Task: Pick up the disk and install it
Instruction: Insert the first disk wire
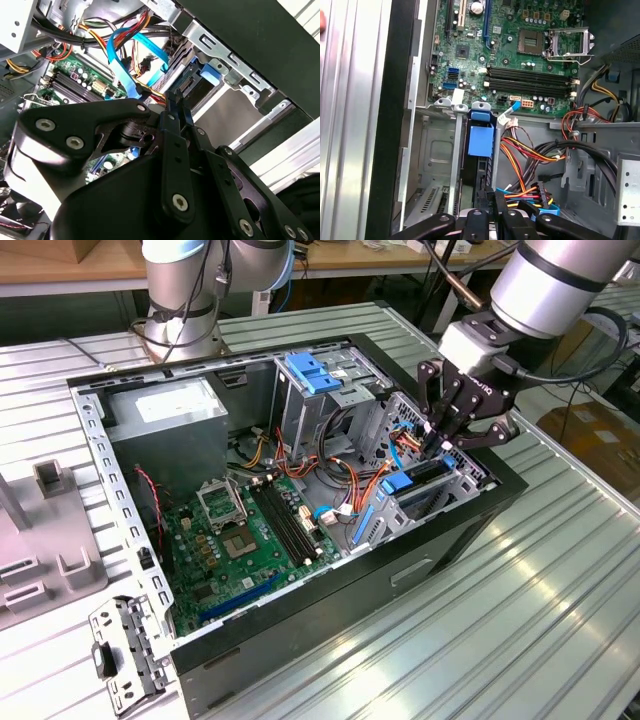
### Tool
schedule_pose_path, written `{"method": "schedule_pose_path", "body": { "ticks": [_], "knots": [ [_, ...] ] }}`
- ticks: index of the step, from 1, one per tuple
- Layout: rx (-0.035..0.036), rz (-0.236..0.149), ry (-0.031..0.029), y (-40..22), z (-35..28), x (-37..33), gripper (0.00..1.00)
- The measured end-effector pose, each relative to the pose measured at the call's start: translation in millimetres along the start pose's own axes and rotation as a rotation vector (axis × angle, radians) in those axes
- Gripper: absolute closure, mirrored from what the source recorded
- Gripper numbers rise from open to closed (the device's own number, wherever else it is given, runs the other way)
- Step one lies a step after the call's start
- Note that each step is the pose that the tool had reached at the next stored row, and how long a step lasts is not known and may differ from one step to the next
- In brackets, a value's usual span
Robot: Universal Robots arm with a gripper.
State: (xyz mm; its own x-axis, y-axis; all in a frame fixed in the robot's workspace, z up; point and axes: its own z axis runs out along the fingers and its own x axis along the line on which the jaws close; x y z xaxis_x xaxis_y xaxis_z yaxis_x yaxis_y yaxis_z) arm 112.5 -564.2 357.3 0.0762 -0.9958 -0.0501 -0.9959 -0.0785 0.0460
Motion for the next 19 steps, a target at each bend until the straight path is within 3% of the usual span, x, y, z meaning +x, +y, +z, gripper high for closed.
{"method": "schedule_pose_path", "body": {
  "ticks": [19],
  "knots": [
    [0.005, 0.1, -0.0046, 0.0, 0.5, 0.0, 0.83]
  ]
}}
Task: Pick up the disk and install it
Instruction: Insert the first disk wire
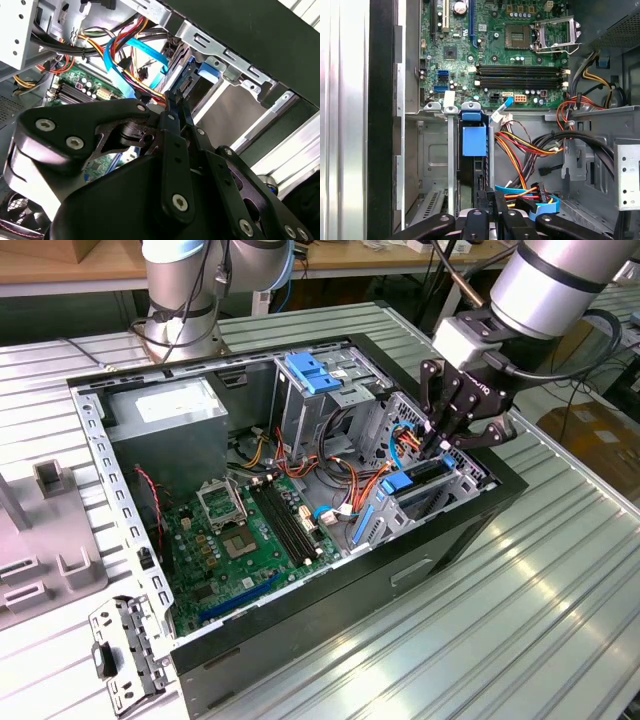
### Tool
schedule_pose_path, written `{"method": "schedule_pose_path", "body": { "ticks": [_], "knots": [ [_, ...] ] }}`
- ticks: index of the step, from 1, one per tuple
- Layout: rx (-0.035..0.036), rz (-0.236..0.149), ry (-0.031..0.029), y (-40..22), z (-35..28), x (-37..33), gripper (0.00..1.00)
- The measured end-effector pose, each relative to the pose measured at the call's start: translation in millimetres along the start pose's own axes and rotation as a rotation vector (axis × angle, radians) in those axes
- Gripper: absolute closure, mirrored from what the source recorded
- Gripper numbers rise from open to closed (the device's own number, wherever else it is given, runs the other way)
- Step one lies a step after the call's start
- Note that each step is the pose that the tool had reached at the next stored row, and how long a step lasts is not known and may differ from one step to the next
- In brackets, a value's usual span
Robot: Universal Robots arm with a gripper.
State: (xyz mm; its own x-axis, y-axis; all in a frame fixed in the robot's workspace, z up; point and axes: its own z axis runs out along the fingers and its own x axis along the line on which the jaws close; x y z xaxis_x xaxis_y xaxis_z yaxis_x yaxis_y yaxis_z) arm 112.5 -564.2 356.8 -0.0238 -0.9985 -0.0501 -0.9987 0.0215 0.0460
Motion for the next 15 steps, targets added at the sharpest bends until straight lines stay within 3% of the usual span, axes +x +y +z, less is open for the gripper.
{"method": "schedule_pose_path", "body": {
  "ticks": [15],
  "knots": [
    [0.0037, 0.075, -0.0035, 0.0, 0.2, 0.0, 0.83]
  ]
}}
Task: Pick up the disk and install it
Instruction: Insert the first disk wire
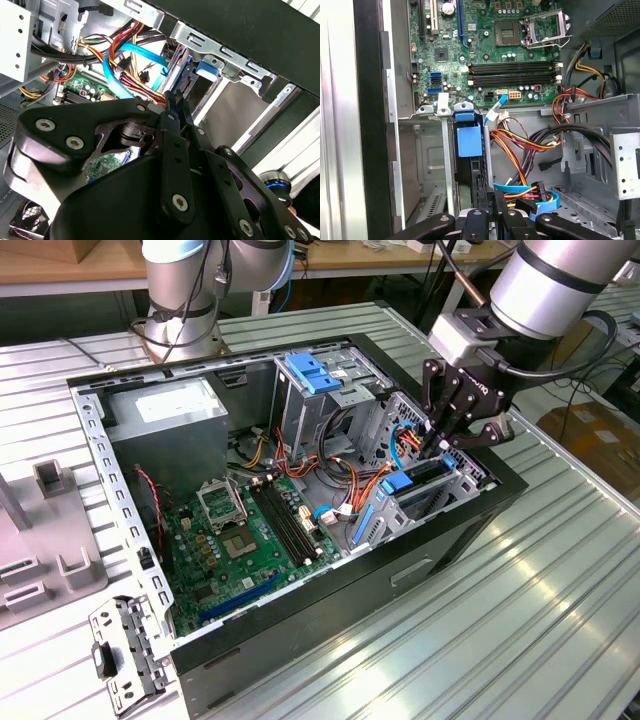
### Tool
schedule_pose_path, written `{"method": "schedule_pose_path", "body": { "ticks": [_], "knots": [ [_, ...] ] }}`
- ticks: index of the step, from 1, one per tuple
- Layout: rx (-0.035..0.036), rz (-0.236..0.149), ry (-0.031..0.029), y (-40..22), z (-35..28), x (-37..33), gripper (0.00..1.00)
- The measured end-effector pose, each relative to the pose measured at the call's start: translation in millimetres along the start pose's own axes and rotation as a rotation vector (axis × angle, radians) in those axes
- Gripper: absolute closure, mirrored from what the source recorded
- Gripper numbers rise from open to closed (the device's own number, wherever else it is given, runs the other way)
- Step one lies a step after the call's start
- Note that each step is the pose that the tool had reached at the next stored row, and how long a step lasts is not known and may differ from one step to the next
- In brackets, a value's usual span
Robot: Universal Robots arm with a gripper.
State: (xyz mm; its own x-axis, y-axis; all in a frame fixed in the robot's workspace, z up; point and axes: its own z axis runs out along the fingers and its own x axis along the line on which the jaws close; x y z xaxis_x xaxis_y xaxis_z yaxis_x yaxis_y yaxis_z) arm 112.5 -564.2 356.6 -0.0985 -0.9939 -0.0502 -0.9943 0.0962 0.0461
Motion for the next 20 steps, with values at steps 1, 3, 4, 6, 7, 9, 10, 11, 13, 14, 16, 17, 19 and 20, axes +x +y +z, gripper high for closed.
{"method": "schedule_pose_path", "body": {
  "ticks": [1, 3, 4, 6, 7, 9, 10, 11, 13, 14, 16, 17, 19, 20],
  "knots": [
    [0.0004, 0.007, -0.0004, 0.0, 0.0, 0.0, 0.83],
    [0.0008, 0.016, -0.0007, 0.0, 0.0, 0.0, 0.83],
    [0.0011, 0.021, -0.0009, 0.0, 0.0, 0.0, 0.83],
    [0.0015, 0.03, -0.0014, 0.0, 0.0, 0.0, 0.83],
    [0.0017, 0.034, -0.0016, 0.0, 0.0, 0.0, 0.83],
    [0.0015, 0.029, -0.0014, -0.6, 0.0, 0.0, 0.83],
    [0.001, 0.02, -0.0009, -2.0, 0.0, -0.2, 0.83],
    [0.0008, 0.017, -0.0009, -3.1, 0.3, -0.3, 0.83],
    [0.0002, 0.006, -0.0002, -5.1, 0.8, -0.5, 0.83],
    [-0.0002, -0.003, 0.0003, -5.3, 1.0, -0.5, 0.83],
    [-0.0014, -0.028, 0.0014, -6.3, 1.5, -0.5, 0.83],
    [-0.0023, -0.045, 0.0021, -6.9, 1.9, -0.6, 0.83],
    [-0.0032, -0.064, 0.0029, -8.2, 2.6, -0.6, 0.83],
    [-0.0034, -0.067, 0.003, -8.4, 3.0, -0.7, 0.83]
  ]
}}
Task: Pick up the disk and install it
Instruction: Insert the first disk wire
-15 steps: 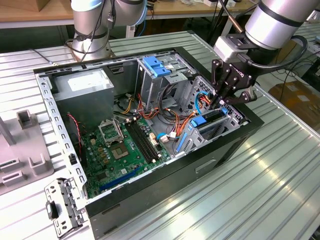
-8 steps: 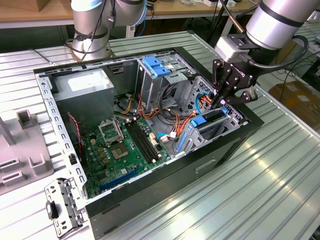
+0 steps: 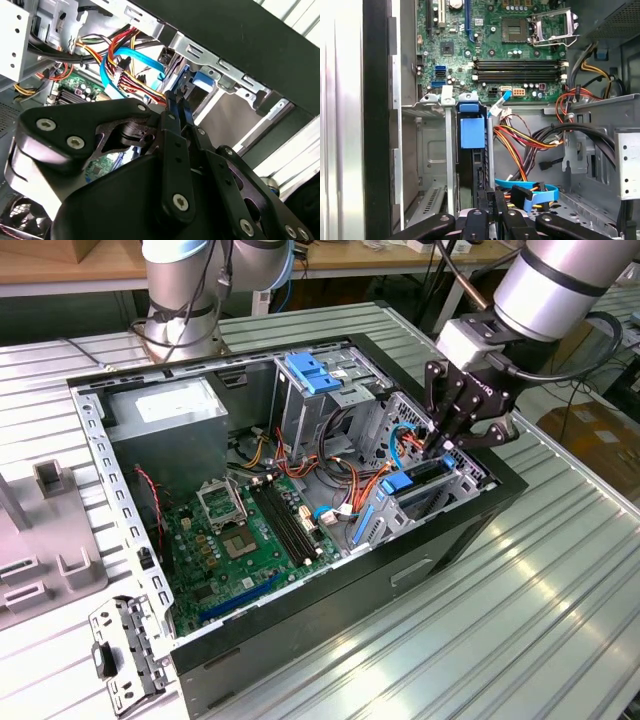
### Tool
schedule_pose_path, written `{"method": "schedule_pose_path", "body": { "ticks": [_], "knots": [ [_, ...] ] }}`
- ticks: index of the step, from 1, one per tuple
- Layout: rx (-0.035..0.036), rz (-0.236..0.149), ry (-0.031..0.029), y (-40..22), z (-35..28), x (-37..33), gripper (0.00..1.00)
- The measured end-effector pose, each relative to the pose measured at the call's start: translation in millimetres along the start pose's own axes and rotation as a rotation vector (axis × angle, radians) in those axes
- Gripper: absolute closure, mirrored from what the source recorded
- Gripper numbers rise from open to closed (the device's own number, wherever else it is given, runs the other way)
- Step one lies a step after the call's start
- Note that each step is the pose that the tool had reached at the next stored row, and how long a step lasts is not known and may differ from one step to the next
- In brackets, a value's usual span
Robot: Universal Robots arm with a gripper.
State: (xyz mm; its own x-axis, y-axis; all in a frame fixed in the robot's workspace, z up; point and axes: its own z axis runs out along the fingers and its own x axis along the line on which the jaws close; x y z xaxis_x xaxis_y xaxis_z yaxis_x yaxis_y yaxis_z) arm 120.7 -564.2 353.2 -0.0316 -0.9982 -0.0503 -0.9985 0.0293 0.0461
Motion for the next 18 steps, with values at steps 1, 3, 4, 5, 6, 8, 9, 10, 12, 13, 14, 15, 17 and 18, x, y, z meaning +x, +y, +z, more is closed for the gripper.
{"method": "schedule_pose_path", "body": {
  "ticks": [1, 3, 4, 5, 6, 8, 9, 10, 12, 13, 14, 15, 17, 18],
  "knots": [
    [-0.0001, -0.002, 0.0002, -0.1, 0.8, 0.3, 0.83],
    [-0.0002, -0.003, 0.0003, -0.3, 1.7, 1.6, 0.83],
    [-0.0002, -0.003, 0.0, -0.4, 2.7, 2.2, 0.83],
    [-0.0002, -0.004, 0.0003, -0.5, 4.5, 2.6, 0.83],
    [-0.0002, -0.004, 0.0004, -0.5, 5.2, 2.7, 0.83],
    [-0.0002, -0.004, 0.0005, -0.5, 6.3, 3.0, 0.83],
    [-0.0002, -0.004, 0.0004, -0.6, 6.7, 3.1, 0.83],
    [-0.0002, -0.004, 0.0003, -0.6, 6.9, 3.3, 0.83],
    [-0.0002, -0.004, 0.0005, -0.6, 7.4, 3.6, 0.83],
    [-0.0002, -0.004, 0.0005, -0.6, 7.5, 3.7, 0.83],
    [-0.0002, -0.004, 0.0003, -0.7, 7.7, 3.9, 0.83],
    [-0.0002, -0.005, 0.0003, -0.7, 7.8, 4.0, 0.83],
    [-0.0003, -0.005, 0.0003, -0.7, 7.8, 4.2, 0.83],
    [-0.0002, -0.005, 0.0003, -0.7, 7.7, 4.2, 0.83]
  ]
}}
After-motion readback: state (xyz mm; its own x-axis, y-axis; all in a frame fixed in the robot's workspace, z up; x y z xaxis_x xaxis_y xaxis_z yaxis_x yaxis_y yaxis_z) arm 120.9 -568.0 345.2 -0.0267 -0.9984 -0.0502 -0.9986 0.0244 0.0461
